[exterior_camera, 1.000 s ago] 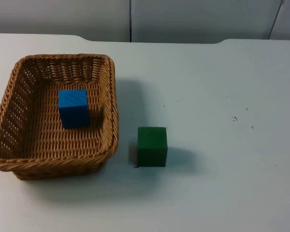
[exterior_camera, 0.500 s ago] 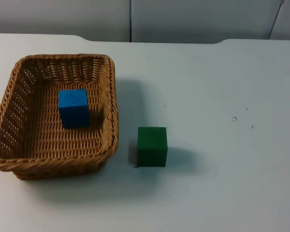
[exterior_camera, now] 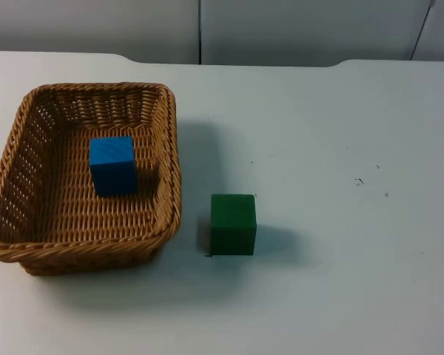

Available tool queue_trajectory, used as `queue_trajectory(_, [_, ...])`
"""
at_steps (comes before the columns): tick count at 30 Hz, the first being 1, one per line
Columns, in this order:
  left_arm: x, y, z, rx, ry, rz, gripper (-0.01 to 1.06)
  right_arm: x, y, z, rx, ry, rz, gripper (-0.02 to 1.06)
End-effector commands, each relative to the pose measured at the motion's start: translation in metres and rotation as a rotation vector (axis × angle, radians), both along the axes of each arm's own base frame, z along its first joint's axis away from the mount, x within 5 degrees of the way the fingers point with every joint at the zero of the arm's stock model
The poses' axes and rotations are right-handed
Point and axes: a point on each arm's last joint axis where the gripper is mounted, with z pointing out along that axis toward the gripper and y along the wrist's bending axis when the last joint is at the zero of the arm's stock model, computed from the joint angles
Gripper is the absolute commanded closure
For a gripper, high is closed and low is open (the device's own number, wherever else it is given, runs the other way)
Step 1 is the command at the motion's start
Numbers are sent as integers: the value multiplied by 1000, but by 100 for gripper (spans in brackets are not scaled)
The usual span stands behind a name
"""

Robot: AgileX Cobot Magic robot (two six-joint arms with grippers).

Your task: Pick up the basket with the left hand and place the blue cube into the basket with the right hand.

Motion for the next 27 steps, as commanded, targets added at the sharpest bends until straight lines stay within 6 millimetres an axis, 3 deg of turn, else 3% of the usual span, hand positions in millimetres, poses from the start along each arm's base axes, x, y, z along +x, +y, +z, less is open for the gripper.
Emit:
queue_trajectory(1, [0,0,0,-3,-13,-6,0,1,0,-2,-2,-1,-3,0])
queue_trajectory(18, [0,0,0,-1,-13,-5,0,1,0,-2,-2,-1,-3,0])
queue_trajectory(27, [0,4,0,86,-10,-7,0,1,0,-2,-2,-1,-3,0])
